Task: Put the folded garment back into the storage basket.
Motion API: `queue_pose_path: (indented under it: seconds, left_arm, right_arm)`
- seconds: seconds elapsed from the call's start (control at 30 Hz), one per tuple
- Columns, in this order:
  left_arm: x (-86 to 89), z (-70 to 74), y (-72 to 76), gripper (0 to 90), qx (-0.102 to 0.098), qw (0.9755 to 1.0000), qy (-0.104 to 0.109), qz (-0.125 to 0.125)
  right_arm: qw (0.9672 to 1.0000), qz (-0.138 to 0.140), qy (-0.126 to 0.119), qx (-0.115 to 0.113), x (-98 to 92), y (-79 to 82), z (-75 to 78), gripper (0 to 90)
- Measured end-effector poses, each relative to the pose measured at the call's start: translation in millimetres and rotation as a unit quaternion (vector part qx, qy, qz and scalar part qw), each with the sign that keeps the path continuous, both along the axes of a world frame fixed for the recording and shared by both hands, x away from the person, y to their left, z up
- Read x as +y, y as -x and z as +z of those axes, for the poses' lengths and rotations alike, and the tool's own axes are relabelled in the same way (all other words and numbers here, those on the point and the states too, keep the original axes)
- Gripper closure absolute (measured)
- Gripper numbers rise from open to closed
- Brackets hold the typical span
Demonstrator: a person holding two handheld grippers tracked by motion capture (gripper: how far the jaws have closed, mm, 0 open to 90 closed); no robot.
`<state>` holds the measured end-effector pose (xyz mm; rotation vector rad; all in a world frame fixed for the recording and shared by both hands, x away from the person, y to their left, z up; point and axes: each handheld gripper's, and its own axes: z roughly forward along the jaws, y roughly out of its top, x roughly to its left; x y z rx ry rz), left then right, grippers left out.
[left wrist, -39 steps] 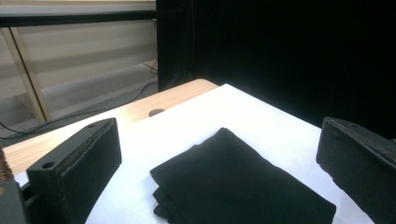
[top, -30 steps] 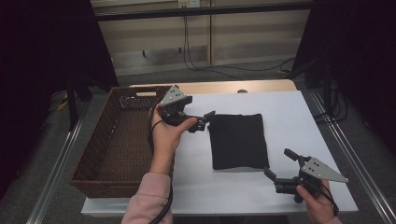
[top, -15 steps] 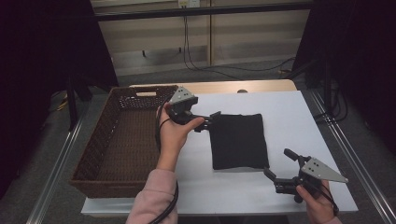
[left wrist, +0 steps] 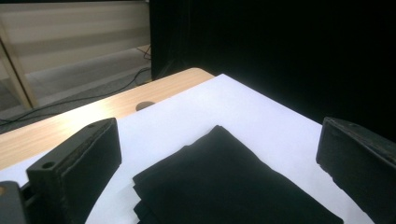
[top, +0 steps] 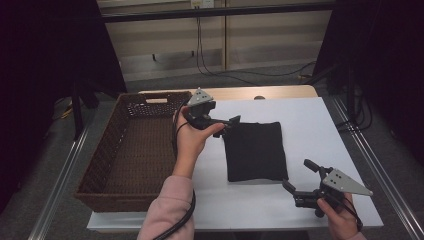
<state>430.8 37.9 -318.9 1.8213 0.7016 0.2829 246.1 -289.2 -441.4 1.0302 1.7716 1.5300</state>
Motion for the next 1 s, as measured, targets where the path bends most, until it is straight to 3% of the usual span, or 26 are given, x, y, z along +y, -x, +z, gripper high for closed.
queue_pose_path:
  seconds: [0.77,1.0]
  left_arm:
    - [-18.1,-8.2,-15.1,0.0,0.013,0.9999,-0.008,0.008]
    - [-24.9,-15.1,-21.7,0.0,0.025,0.9996,-0.01,0.01]
  right_arm:
    - [1.0,-0.002,0.006,-0.001,-0.1,0.1,0.6,1.2]
    - [1.0,-0.002,0.007,-0.002,-0.1,0.1,0.7,1.2]
